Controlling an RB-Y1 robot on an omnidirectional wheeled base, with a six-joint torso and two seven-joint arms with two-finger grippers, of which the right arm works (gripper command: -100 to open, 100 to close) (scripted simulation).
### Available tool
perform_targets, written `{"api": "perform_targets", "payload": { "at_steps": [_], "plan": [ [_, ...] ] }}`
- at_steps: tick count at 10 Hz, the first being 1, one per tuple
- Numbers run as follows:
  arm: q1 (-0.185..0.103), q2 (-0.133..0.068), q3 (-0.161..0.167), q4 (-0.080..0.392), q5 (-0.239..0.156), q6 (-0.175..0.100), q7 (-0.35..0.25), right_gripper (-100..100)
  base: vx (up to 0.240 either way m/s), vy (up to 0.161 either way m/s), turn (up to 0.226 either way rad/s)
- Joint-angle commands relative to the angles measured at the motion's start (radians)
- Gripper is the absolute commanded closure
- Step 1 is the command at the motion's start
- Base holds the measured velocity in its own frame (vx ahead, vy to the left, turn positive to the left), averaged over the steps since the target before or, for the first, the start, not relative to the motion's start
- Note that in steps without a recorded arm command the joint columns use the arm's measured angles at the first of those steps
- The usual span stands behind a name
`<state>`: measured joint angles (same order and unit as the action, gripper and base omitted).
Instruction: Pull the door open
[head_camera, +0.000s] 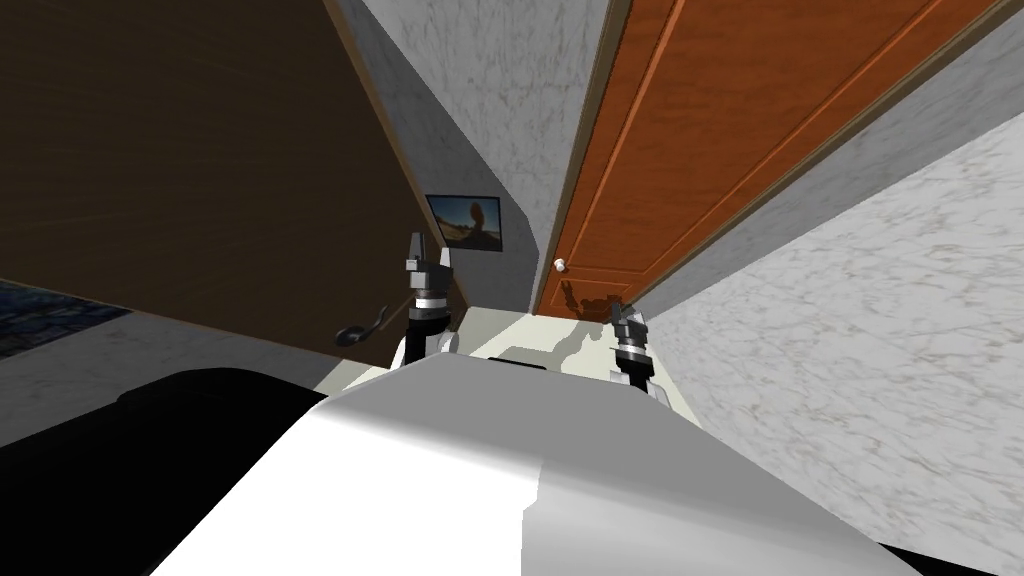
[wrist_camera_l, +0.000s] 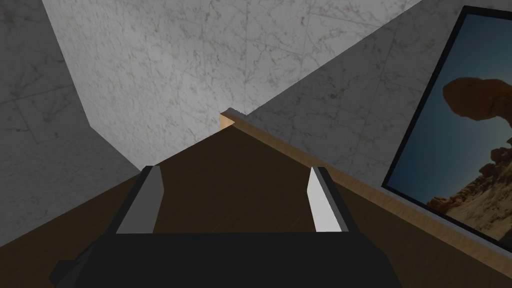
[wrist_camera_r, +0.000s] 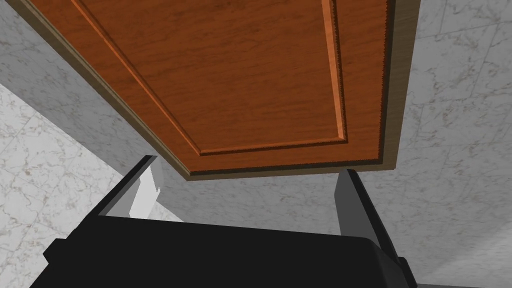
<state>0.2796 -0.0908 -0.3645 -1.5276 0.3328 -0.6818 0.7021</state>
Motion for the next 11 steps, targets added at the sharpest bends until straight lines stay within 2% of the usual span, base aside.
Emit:
{"api": "perform_targets", "payload": {
  "at_steps": [1,3,4,11],
  "plan": [
    [-0.004,0.004,-0.014,0.033,0.015,-0.014,0.027,-100,0.129,0.001,0.089],
    [-0.014,0.008,-0.032,0.073,0.032,-0.026,0.057,-100,0.114,0.003,0.085],
    [-0.023,0.012,-0.049,0.113,0.05,-0.037,0.086,-100,0.134,0.013,0.161],
    [-0.053,0.033,-0.106,0.245,0.108,-0.076,0.184,-100,0.116,0.001,0.096]
  ]
}}
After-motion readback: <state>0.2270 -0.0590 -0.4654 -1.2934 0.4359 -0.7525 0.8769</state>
